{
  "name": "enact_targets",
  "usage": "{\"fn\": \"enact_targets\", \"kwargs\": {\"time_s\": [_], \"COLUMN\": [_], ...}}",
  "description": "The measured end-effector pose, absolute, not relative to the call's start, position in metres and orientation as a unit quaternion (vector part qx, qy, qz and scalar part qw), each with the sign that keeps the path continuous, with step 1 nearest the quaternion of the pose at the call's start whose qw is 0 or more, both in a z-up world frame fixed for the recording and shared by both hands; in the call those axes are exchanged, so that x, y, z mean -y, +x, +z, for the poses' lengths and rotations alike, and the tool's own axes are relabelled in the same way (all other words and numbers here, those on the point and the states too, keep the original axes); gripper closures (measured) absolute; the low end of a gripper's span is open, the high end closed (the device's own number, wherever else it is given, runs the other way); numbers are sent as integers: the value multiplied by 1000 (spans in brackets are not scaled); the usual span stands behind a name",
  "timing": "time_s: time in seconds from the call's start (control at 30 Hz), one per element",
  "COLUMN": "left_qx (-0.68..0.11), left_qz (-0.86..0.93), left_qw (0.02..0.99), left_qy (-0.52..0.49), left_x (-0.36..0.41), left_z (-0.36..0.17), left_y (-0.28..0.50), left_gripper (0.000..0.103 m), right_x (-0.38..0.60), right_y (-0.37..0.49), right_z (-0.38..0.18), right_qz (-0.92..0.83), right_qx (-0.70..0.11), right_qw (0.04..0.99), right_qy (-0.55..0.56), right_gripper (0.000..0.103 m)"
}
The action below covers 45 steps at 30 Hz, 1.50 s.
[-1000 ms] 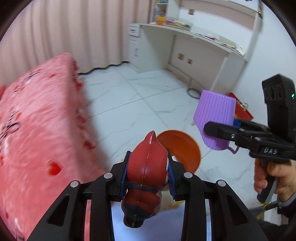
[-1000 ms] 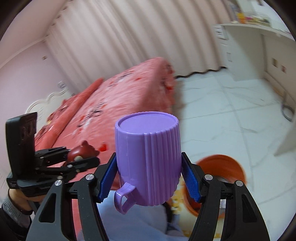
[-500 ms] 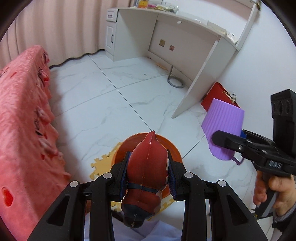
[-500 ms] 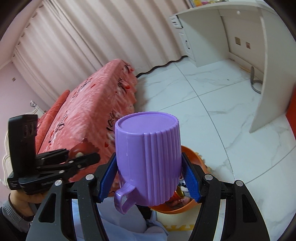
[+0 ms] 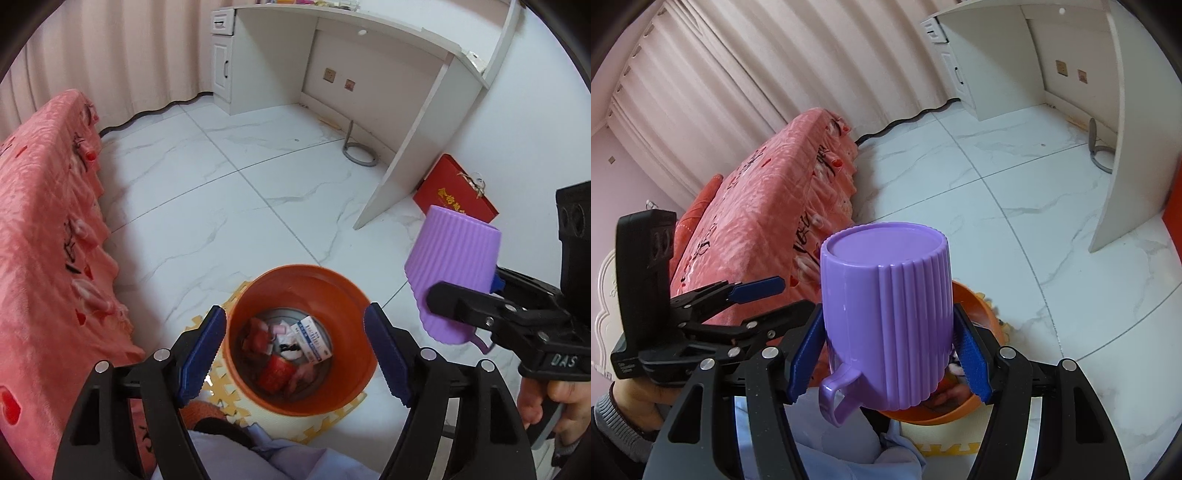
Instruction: Collect trash
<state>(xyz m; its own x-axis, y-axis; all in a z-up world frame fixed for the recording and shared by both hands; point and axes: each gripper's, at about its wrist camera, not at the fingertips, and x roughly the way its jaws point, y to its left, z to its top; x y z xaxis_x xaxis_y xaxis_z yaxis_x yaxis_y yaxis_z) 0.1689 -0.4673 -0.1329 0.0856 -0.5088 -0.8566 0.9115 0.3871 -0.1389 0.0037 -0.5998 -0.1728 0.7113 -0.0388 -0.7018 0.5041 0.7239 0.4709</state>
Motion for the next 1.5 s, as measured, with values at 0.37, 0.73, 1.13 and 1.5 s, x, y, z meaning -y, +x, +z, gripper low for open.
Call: {"fn": "enact_targets", "kwargs": {"time_s": [0.37,0.73,1.13,1.5], "left_qx": [-461,-464,-443,-416], "left_qz": [-477,-476,-442,-378], "left_qw": [717,716,758,817], "left_qy": [214,214,184,130], "left_x": [447,442,385,289], "left_z": [-129,-132,-95,-48], "left_y": [186,188,192,177], "left_gripper": [26,26,26,20], "right_x": [587,589,547,469], "right_y": [50,50,59,76], "right_z": [-183,-193,-150,-90], "right_qz": [-140,-167,-113,-46], "right_qx": [-368,-380,-353,-321], "right_qw": [866,855,881,912], "right_qy": [309,313,295,253], "right_gripper": [36,28,28,21]}}
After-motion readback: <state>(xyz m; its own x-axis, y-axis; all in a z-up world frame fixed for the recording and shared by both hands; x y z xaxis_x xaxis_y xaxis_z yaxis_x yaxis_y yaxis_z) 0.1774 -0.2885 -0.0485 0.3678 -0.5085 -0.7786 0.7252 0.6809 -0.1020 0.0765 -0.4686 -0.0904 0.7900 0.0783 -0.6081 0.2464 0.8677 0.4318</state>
